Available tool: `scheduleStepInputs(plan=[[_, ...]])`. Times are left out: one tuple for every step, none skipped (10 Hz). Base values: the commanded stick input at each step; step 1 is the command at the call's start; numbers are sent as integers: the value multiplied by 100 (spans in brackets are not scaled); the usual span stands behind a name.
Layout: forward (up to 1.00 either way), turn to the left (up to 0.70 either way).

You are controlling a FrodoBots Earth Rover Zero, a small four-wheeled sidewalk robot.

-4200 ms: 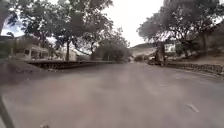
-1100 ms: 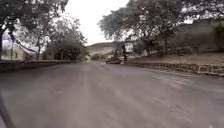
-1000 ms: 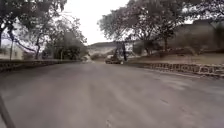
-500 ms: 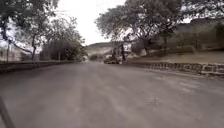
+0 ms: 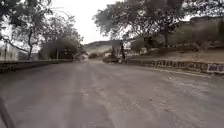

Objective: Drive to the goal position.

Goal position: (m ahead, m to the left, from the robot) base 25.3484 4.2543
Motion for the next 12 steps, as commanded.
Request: scheduleStepInputs(plan=[[70,27],[70,27],[70,22],[70,9],[70,0],[70,0],[70,0],[70,0],[70,0],[70,0],[70,27],[70,27]])
